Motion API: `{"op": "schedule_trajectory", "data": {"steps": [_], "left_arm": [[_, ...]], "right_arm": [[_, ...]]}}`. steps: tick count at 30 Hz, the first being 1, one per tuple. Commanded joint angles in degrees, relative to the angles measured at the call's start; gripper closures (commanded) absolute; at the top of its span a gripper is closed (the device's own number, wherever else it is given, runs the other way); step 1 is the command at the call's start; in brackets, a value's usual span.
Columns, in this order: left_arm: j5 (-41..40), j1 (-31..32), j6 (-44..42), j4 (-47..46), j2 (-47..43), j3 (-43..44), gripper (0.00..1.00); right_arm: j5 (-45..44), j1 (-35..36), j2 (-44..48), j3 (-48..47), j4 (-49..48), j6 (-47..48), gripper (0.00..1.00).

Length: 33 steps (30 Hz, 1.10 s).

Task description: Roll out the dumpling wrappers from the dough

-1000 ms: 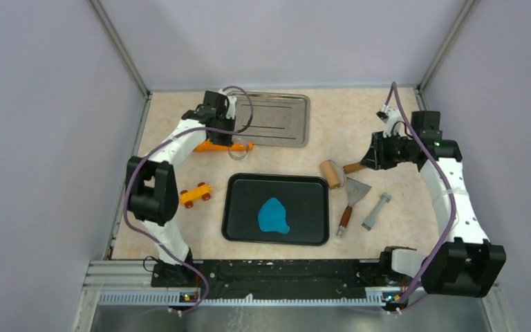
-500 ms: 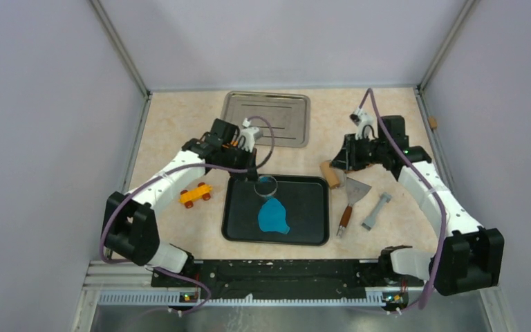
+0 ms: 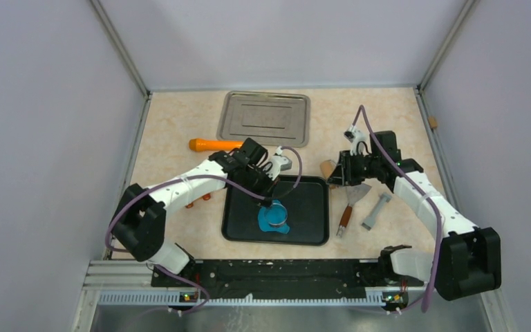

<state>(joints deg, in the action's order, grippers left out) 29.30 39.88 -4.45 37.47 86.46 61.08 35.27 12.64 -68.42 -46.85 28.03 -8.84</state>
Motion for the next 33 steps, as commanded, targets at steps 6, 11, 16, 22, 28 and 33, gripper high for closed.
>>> {"op": "schedule_trajectory", "data": {"steps": [6, 11, 16, 22, 28, 33], "left_arm": [[-6.1, 0.3, -1.3, -3.0, 4.2, 2.6, 1.00], [-5.9, 0.4, -1.5, -3.7, 4.7, 1.2, 1.00], [-6.8, 0.3, -2.8, -4.8, 5.9, 1.1, 1.00], [-6.6, 0.3, -2.9, -3.8, 8.3, 1.9, 1.00], [-7.7, 0.3, -3.6, -3.7, 8.4, 1.5, 1.00], [-8.7, 0.3, -3.9, -3.9, 7.8, 1.6, 1.00]], "right_arm": [[-1.3, 0.4, 4.3, 1.5, -2.9, -0.6, 0.71], [-1.9, 0.4, 4.5, 1.6, -2.9, -0.5, 0.71], [-1.9, 0.4, 4.3, 1.8, -3.4, -0.6, 0.71], [-2.0, 0.4, 4.4, 1.8, -3.2, -0.5, 0.71], [-2.2, 0.4, 5.0, 2.3, -3.4, -0.5, 0.71], [-2.2, 0.4, 5.2, 2.5, -3.5, -0.5, 0.71]]}}
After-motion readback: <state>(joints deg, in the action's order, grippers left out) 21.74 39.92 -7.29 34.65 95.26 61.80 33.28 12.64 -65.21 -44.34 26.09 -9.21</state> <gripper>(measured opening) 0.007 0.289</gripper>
